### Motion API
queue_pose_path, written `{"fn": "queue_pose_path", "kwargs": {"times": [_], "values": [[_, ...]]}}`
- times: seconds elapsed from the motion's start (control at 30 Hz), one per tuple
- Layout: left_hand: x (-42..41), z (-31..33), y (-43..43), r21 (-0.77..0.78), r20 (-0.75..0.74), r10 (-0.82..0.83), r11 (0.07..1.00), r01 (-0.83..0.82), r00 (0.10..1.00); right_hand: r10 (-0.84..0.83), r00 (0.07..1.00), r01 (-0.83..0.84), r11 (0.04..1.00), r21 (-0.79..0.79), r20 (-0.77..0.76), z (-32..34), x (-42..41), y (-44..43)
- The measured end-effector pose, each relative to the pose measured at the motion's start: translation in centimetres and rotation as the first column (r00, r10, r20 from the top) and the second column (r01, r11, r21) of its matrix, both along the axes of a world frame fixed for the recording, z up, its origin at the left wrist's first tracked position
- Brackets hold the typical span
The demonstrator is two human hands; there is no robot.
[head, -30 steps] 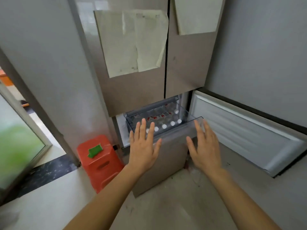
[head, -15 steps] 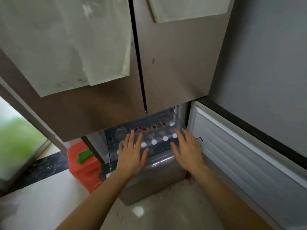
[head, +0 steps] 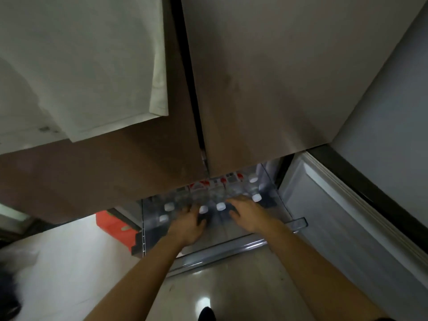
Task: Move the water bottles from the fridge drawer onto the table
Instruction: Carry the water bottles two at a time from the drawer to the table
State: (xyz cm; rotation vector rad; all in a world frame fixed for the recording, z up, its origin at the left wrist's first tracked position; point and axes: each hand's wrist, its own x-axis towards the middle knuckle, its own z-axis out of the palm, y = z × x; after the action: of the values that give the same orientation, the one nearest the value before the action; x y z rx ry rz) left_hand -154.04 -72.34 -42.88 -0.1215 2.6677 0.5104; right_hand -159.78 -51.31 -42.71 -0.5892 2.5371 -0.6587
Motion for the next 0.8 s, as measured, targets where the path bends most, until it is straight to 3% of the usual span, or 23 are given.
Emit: {"fn": "queue_pose_path", "kwargs": {"times": [0.27,0.43,0.53,0.67,0.8], "values": [[-3.4,-4.2,-0.7,0.058,0.165,-0.038,0.998,0.029,0.985,0.053,0.978,-0.089,0.980,0.175,0.202,-4.1,-3.8,-3.9],[-4.0,-5.2,-1.3,0.166,0.161,0.042,0.984,-0.069,0.986,0.096,0.963,-0.143,0.973,0.178,0.253,-4.7,-3.8,-4.6],[-3.6,-4.9,-1.3,0.145,0.174,0.032,0.988,-0.057,0.984,0.087,0.955,-0.147,0.969,0.199,0.282,-4.5,-3.7,-4.2],[-1.5,-3.7,-0.3,0.158,0.247,-0.031,0.987,-0.009,0.969,0.166,0.896,-0.283,0.928,0.243,0.411,-3.7,-2.0,-3.3],[0.0,-3.1,0.2,0.172,0.286,-0.044,0.985,-0.006,0.957,0.232,0.876,-0.367,0.890,0.272,0.424,-3.0,-0.8,-2.8]]}}
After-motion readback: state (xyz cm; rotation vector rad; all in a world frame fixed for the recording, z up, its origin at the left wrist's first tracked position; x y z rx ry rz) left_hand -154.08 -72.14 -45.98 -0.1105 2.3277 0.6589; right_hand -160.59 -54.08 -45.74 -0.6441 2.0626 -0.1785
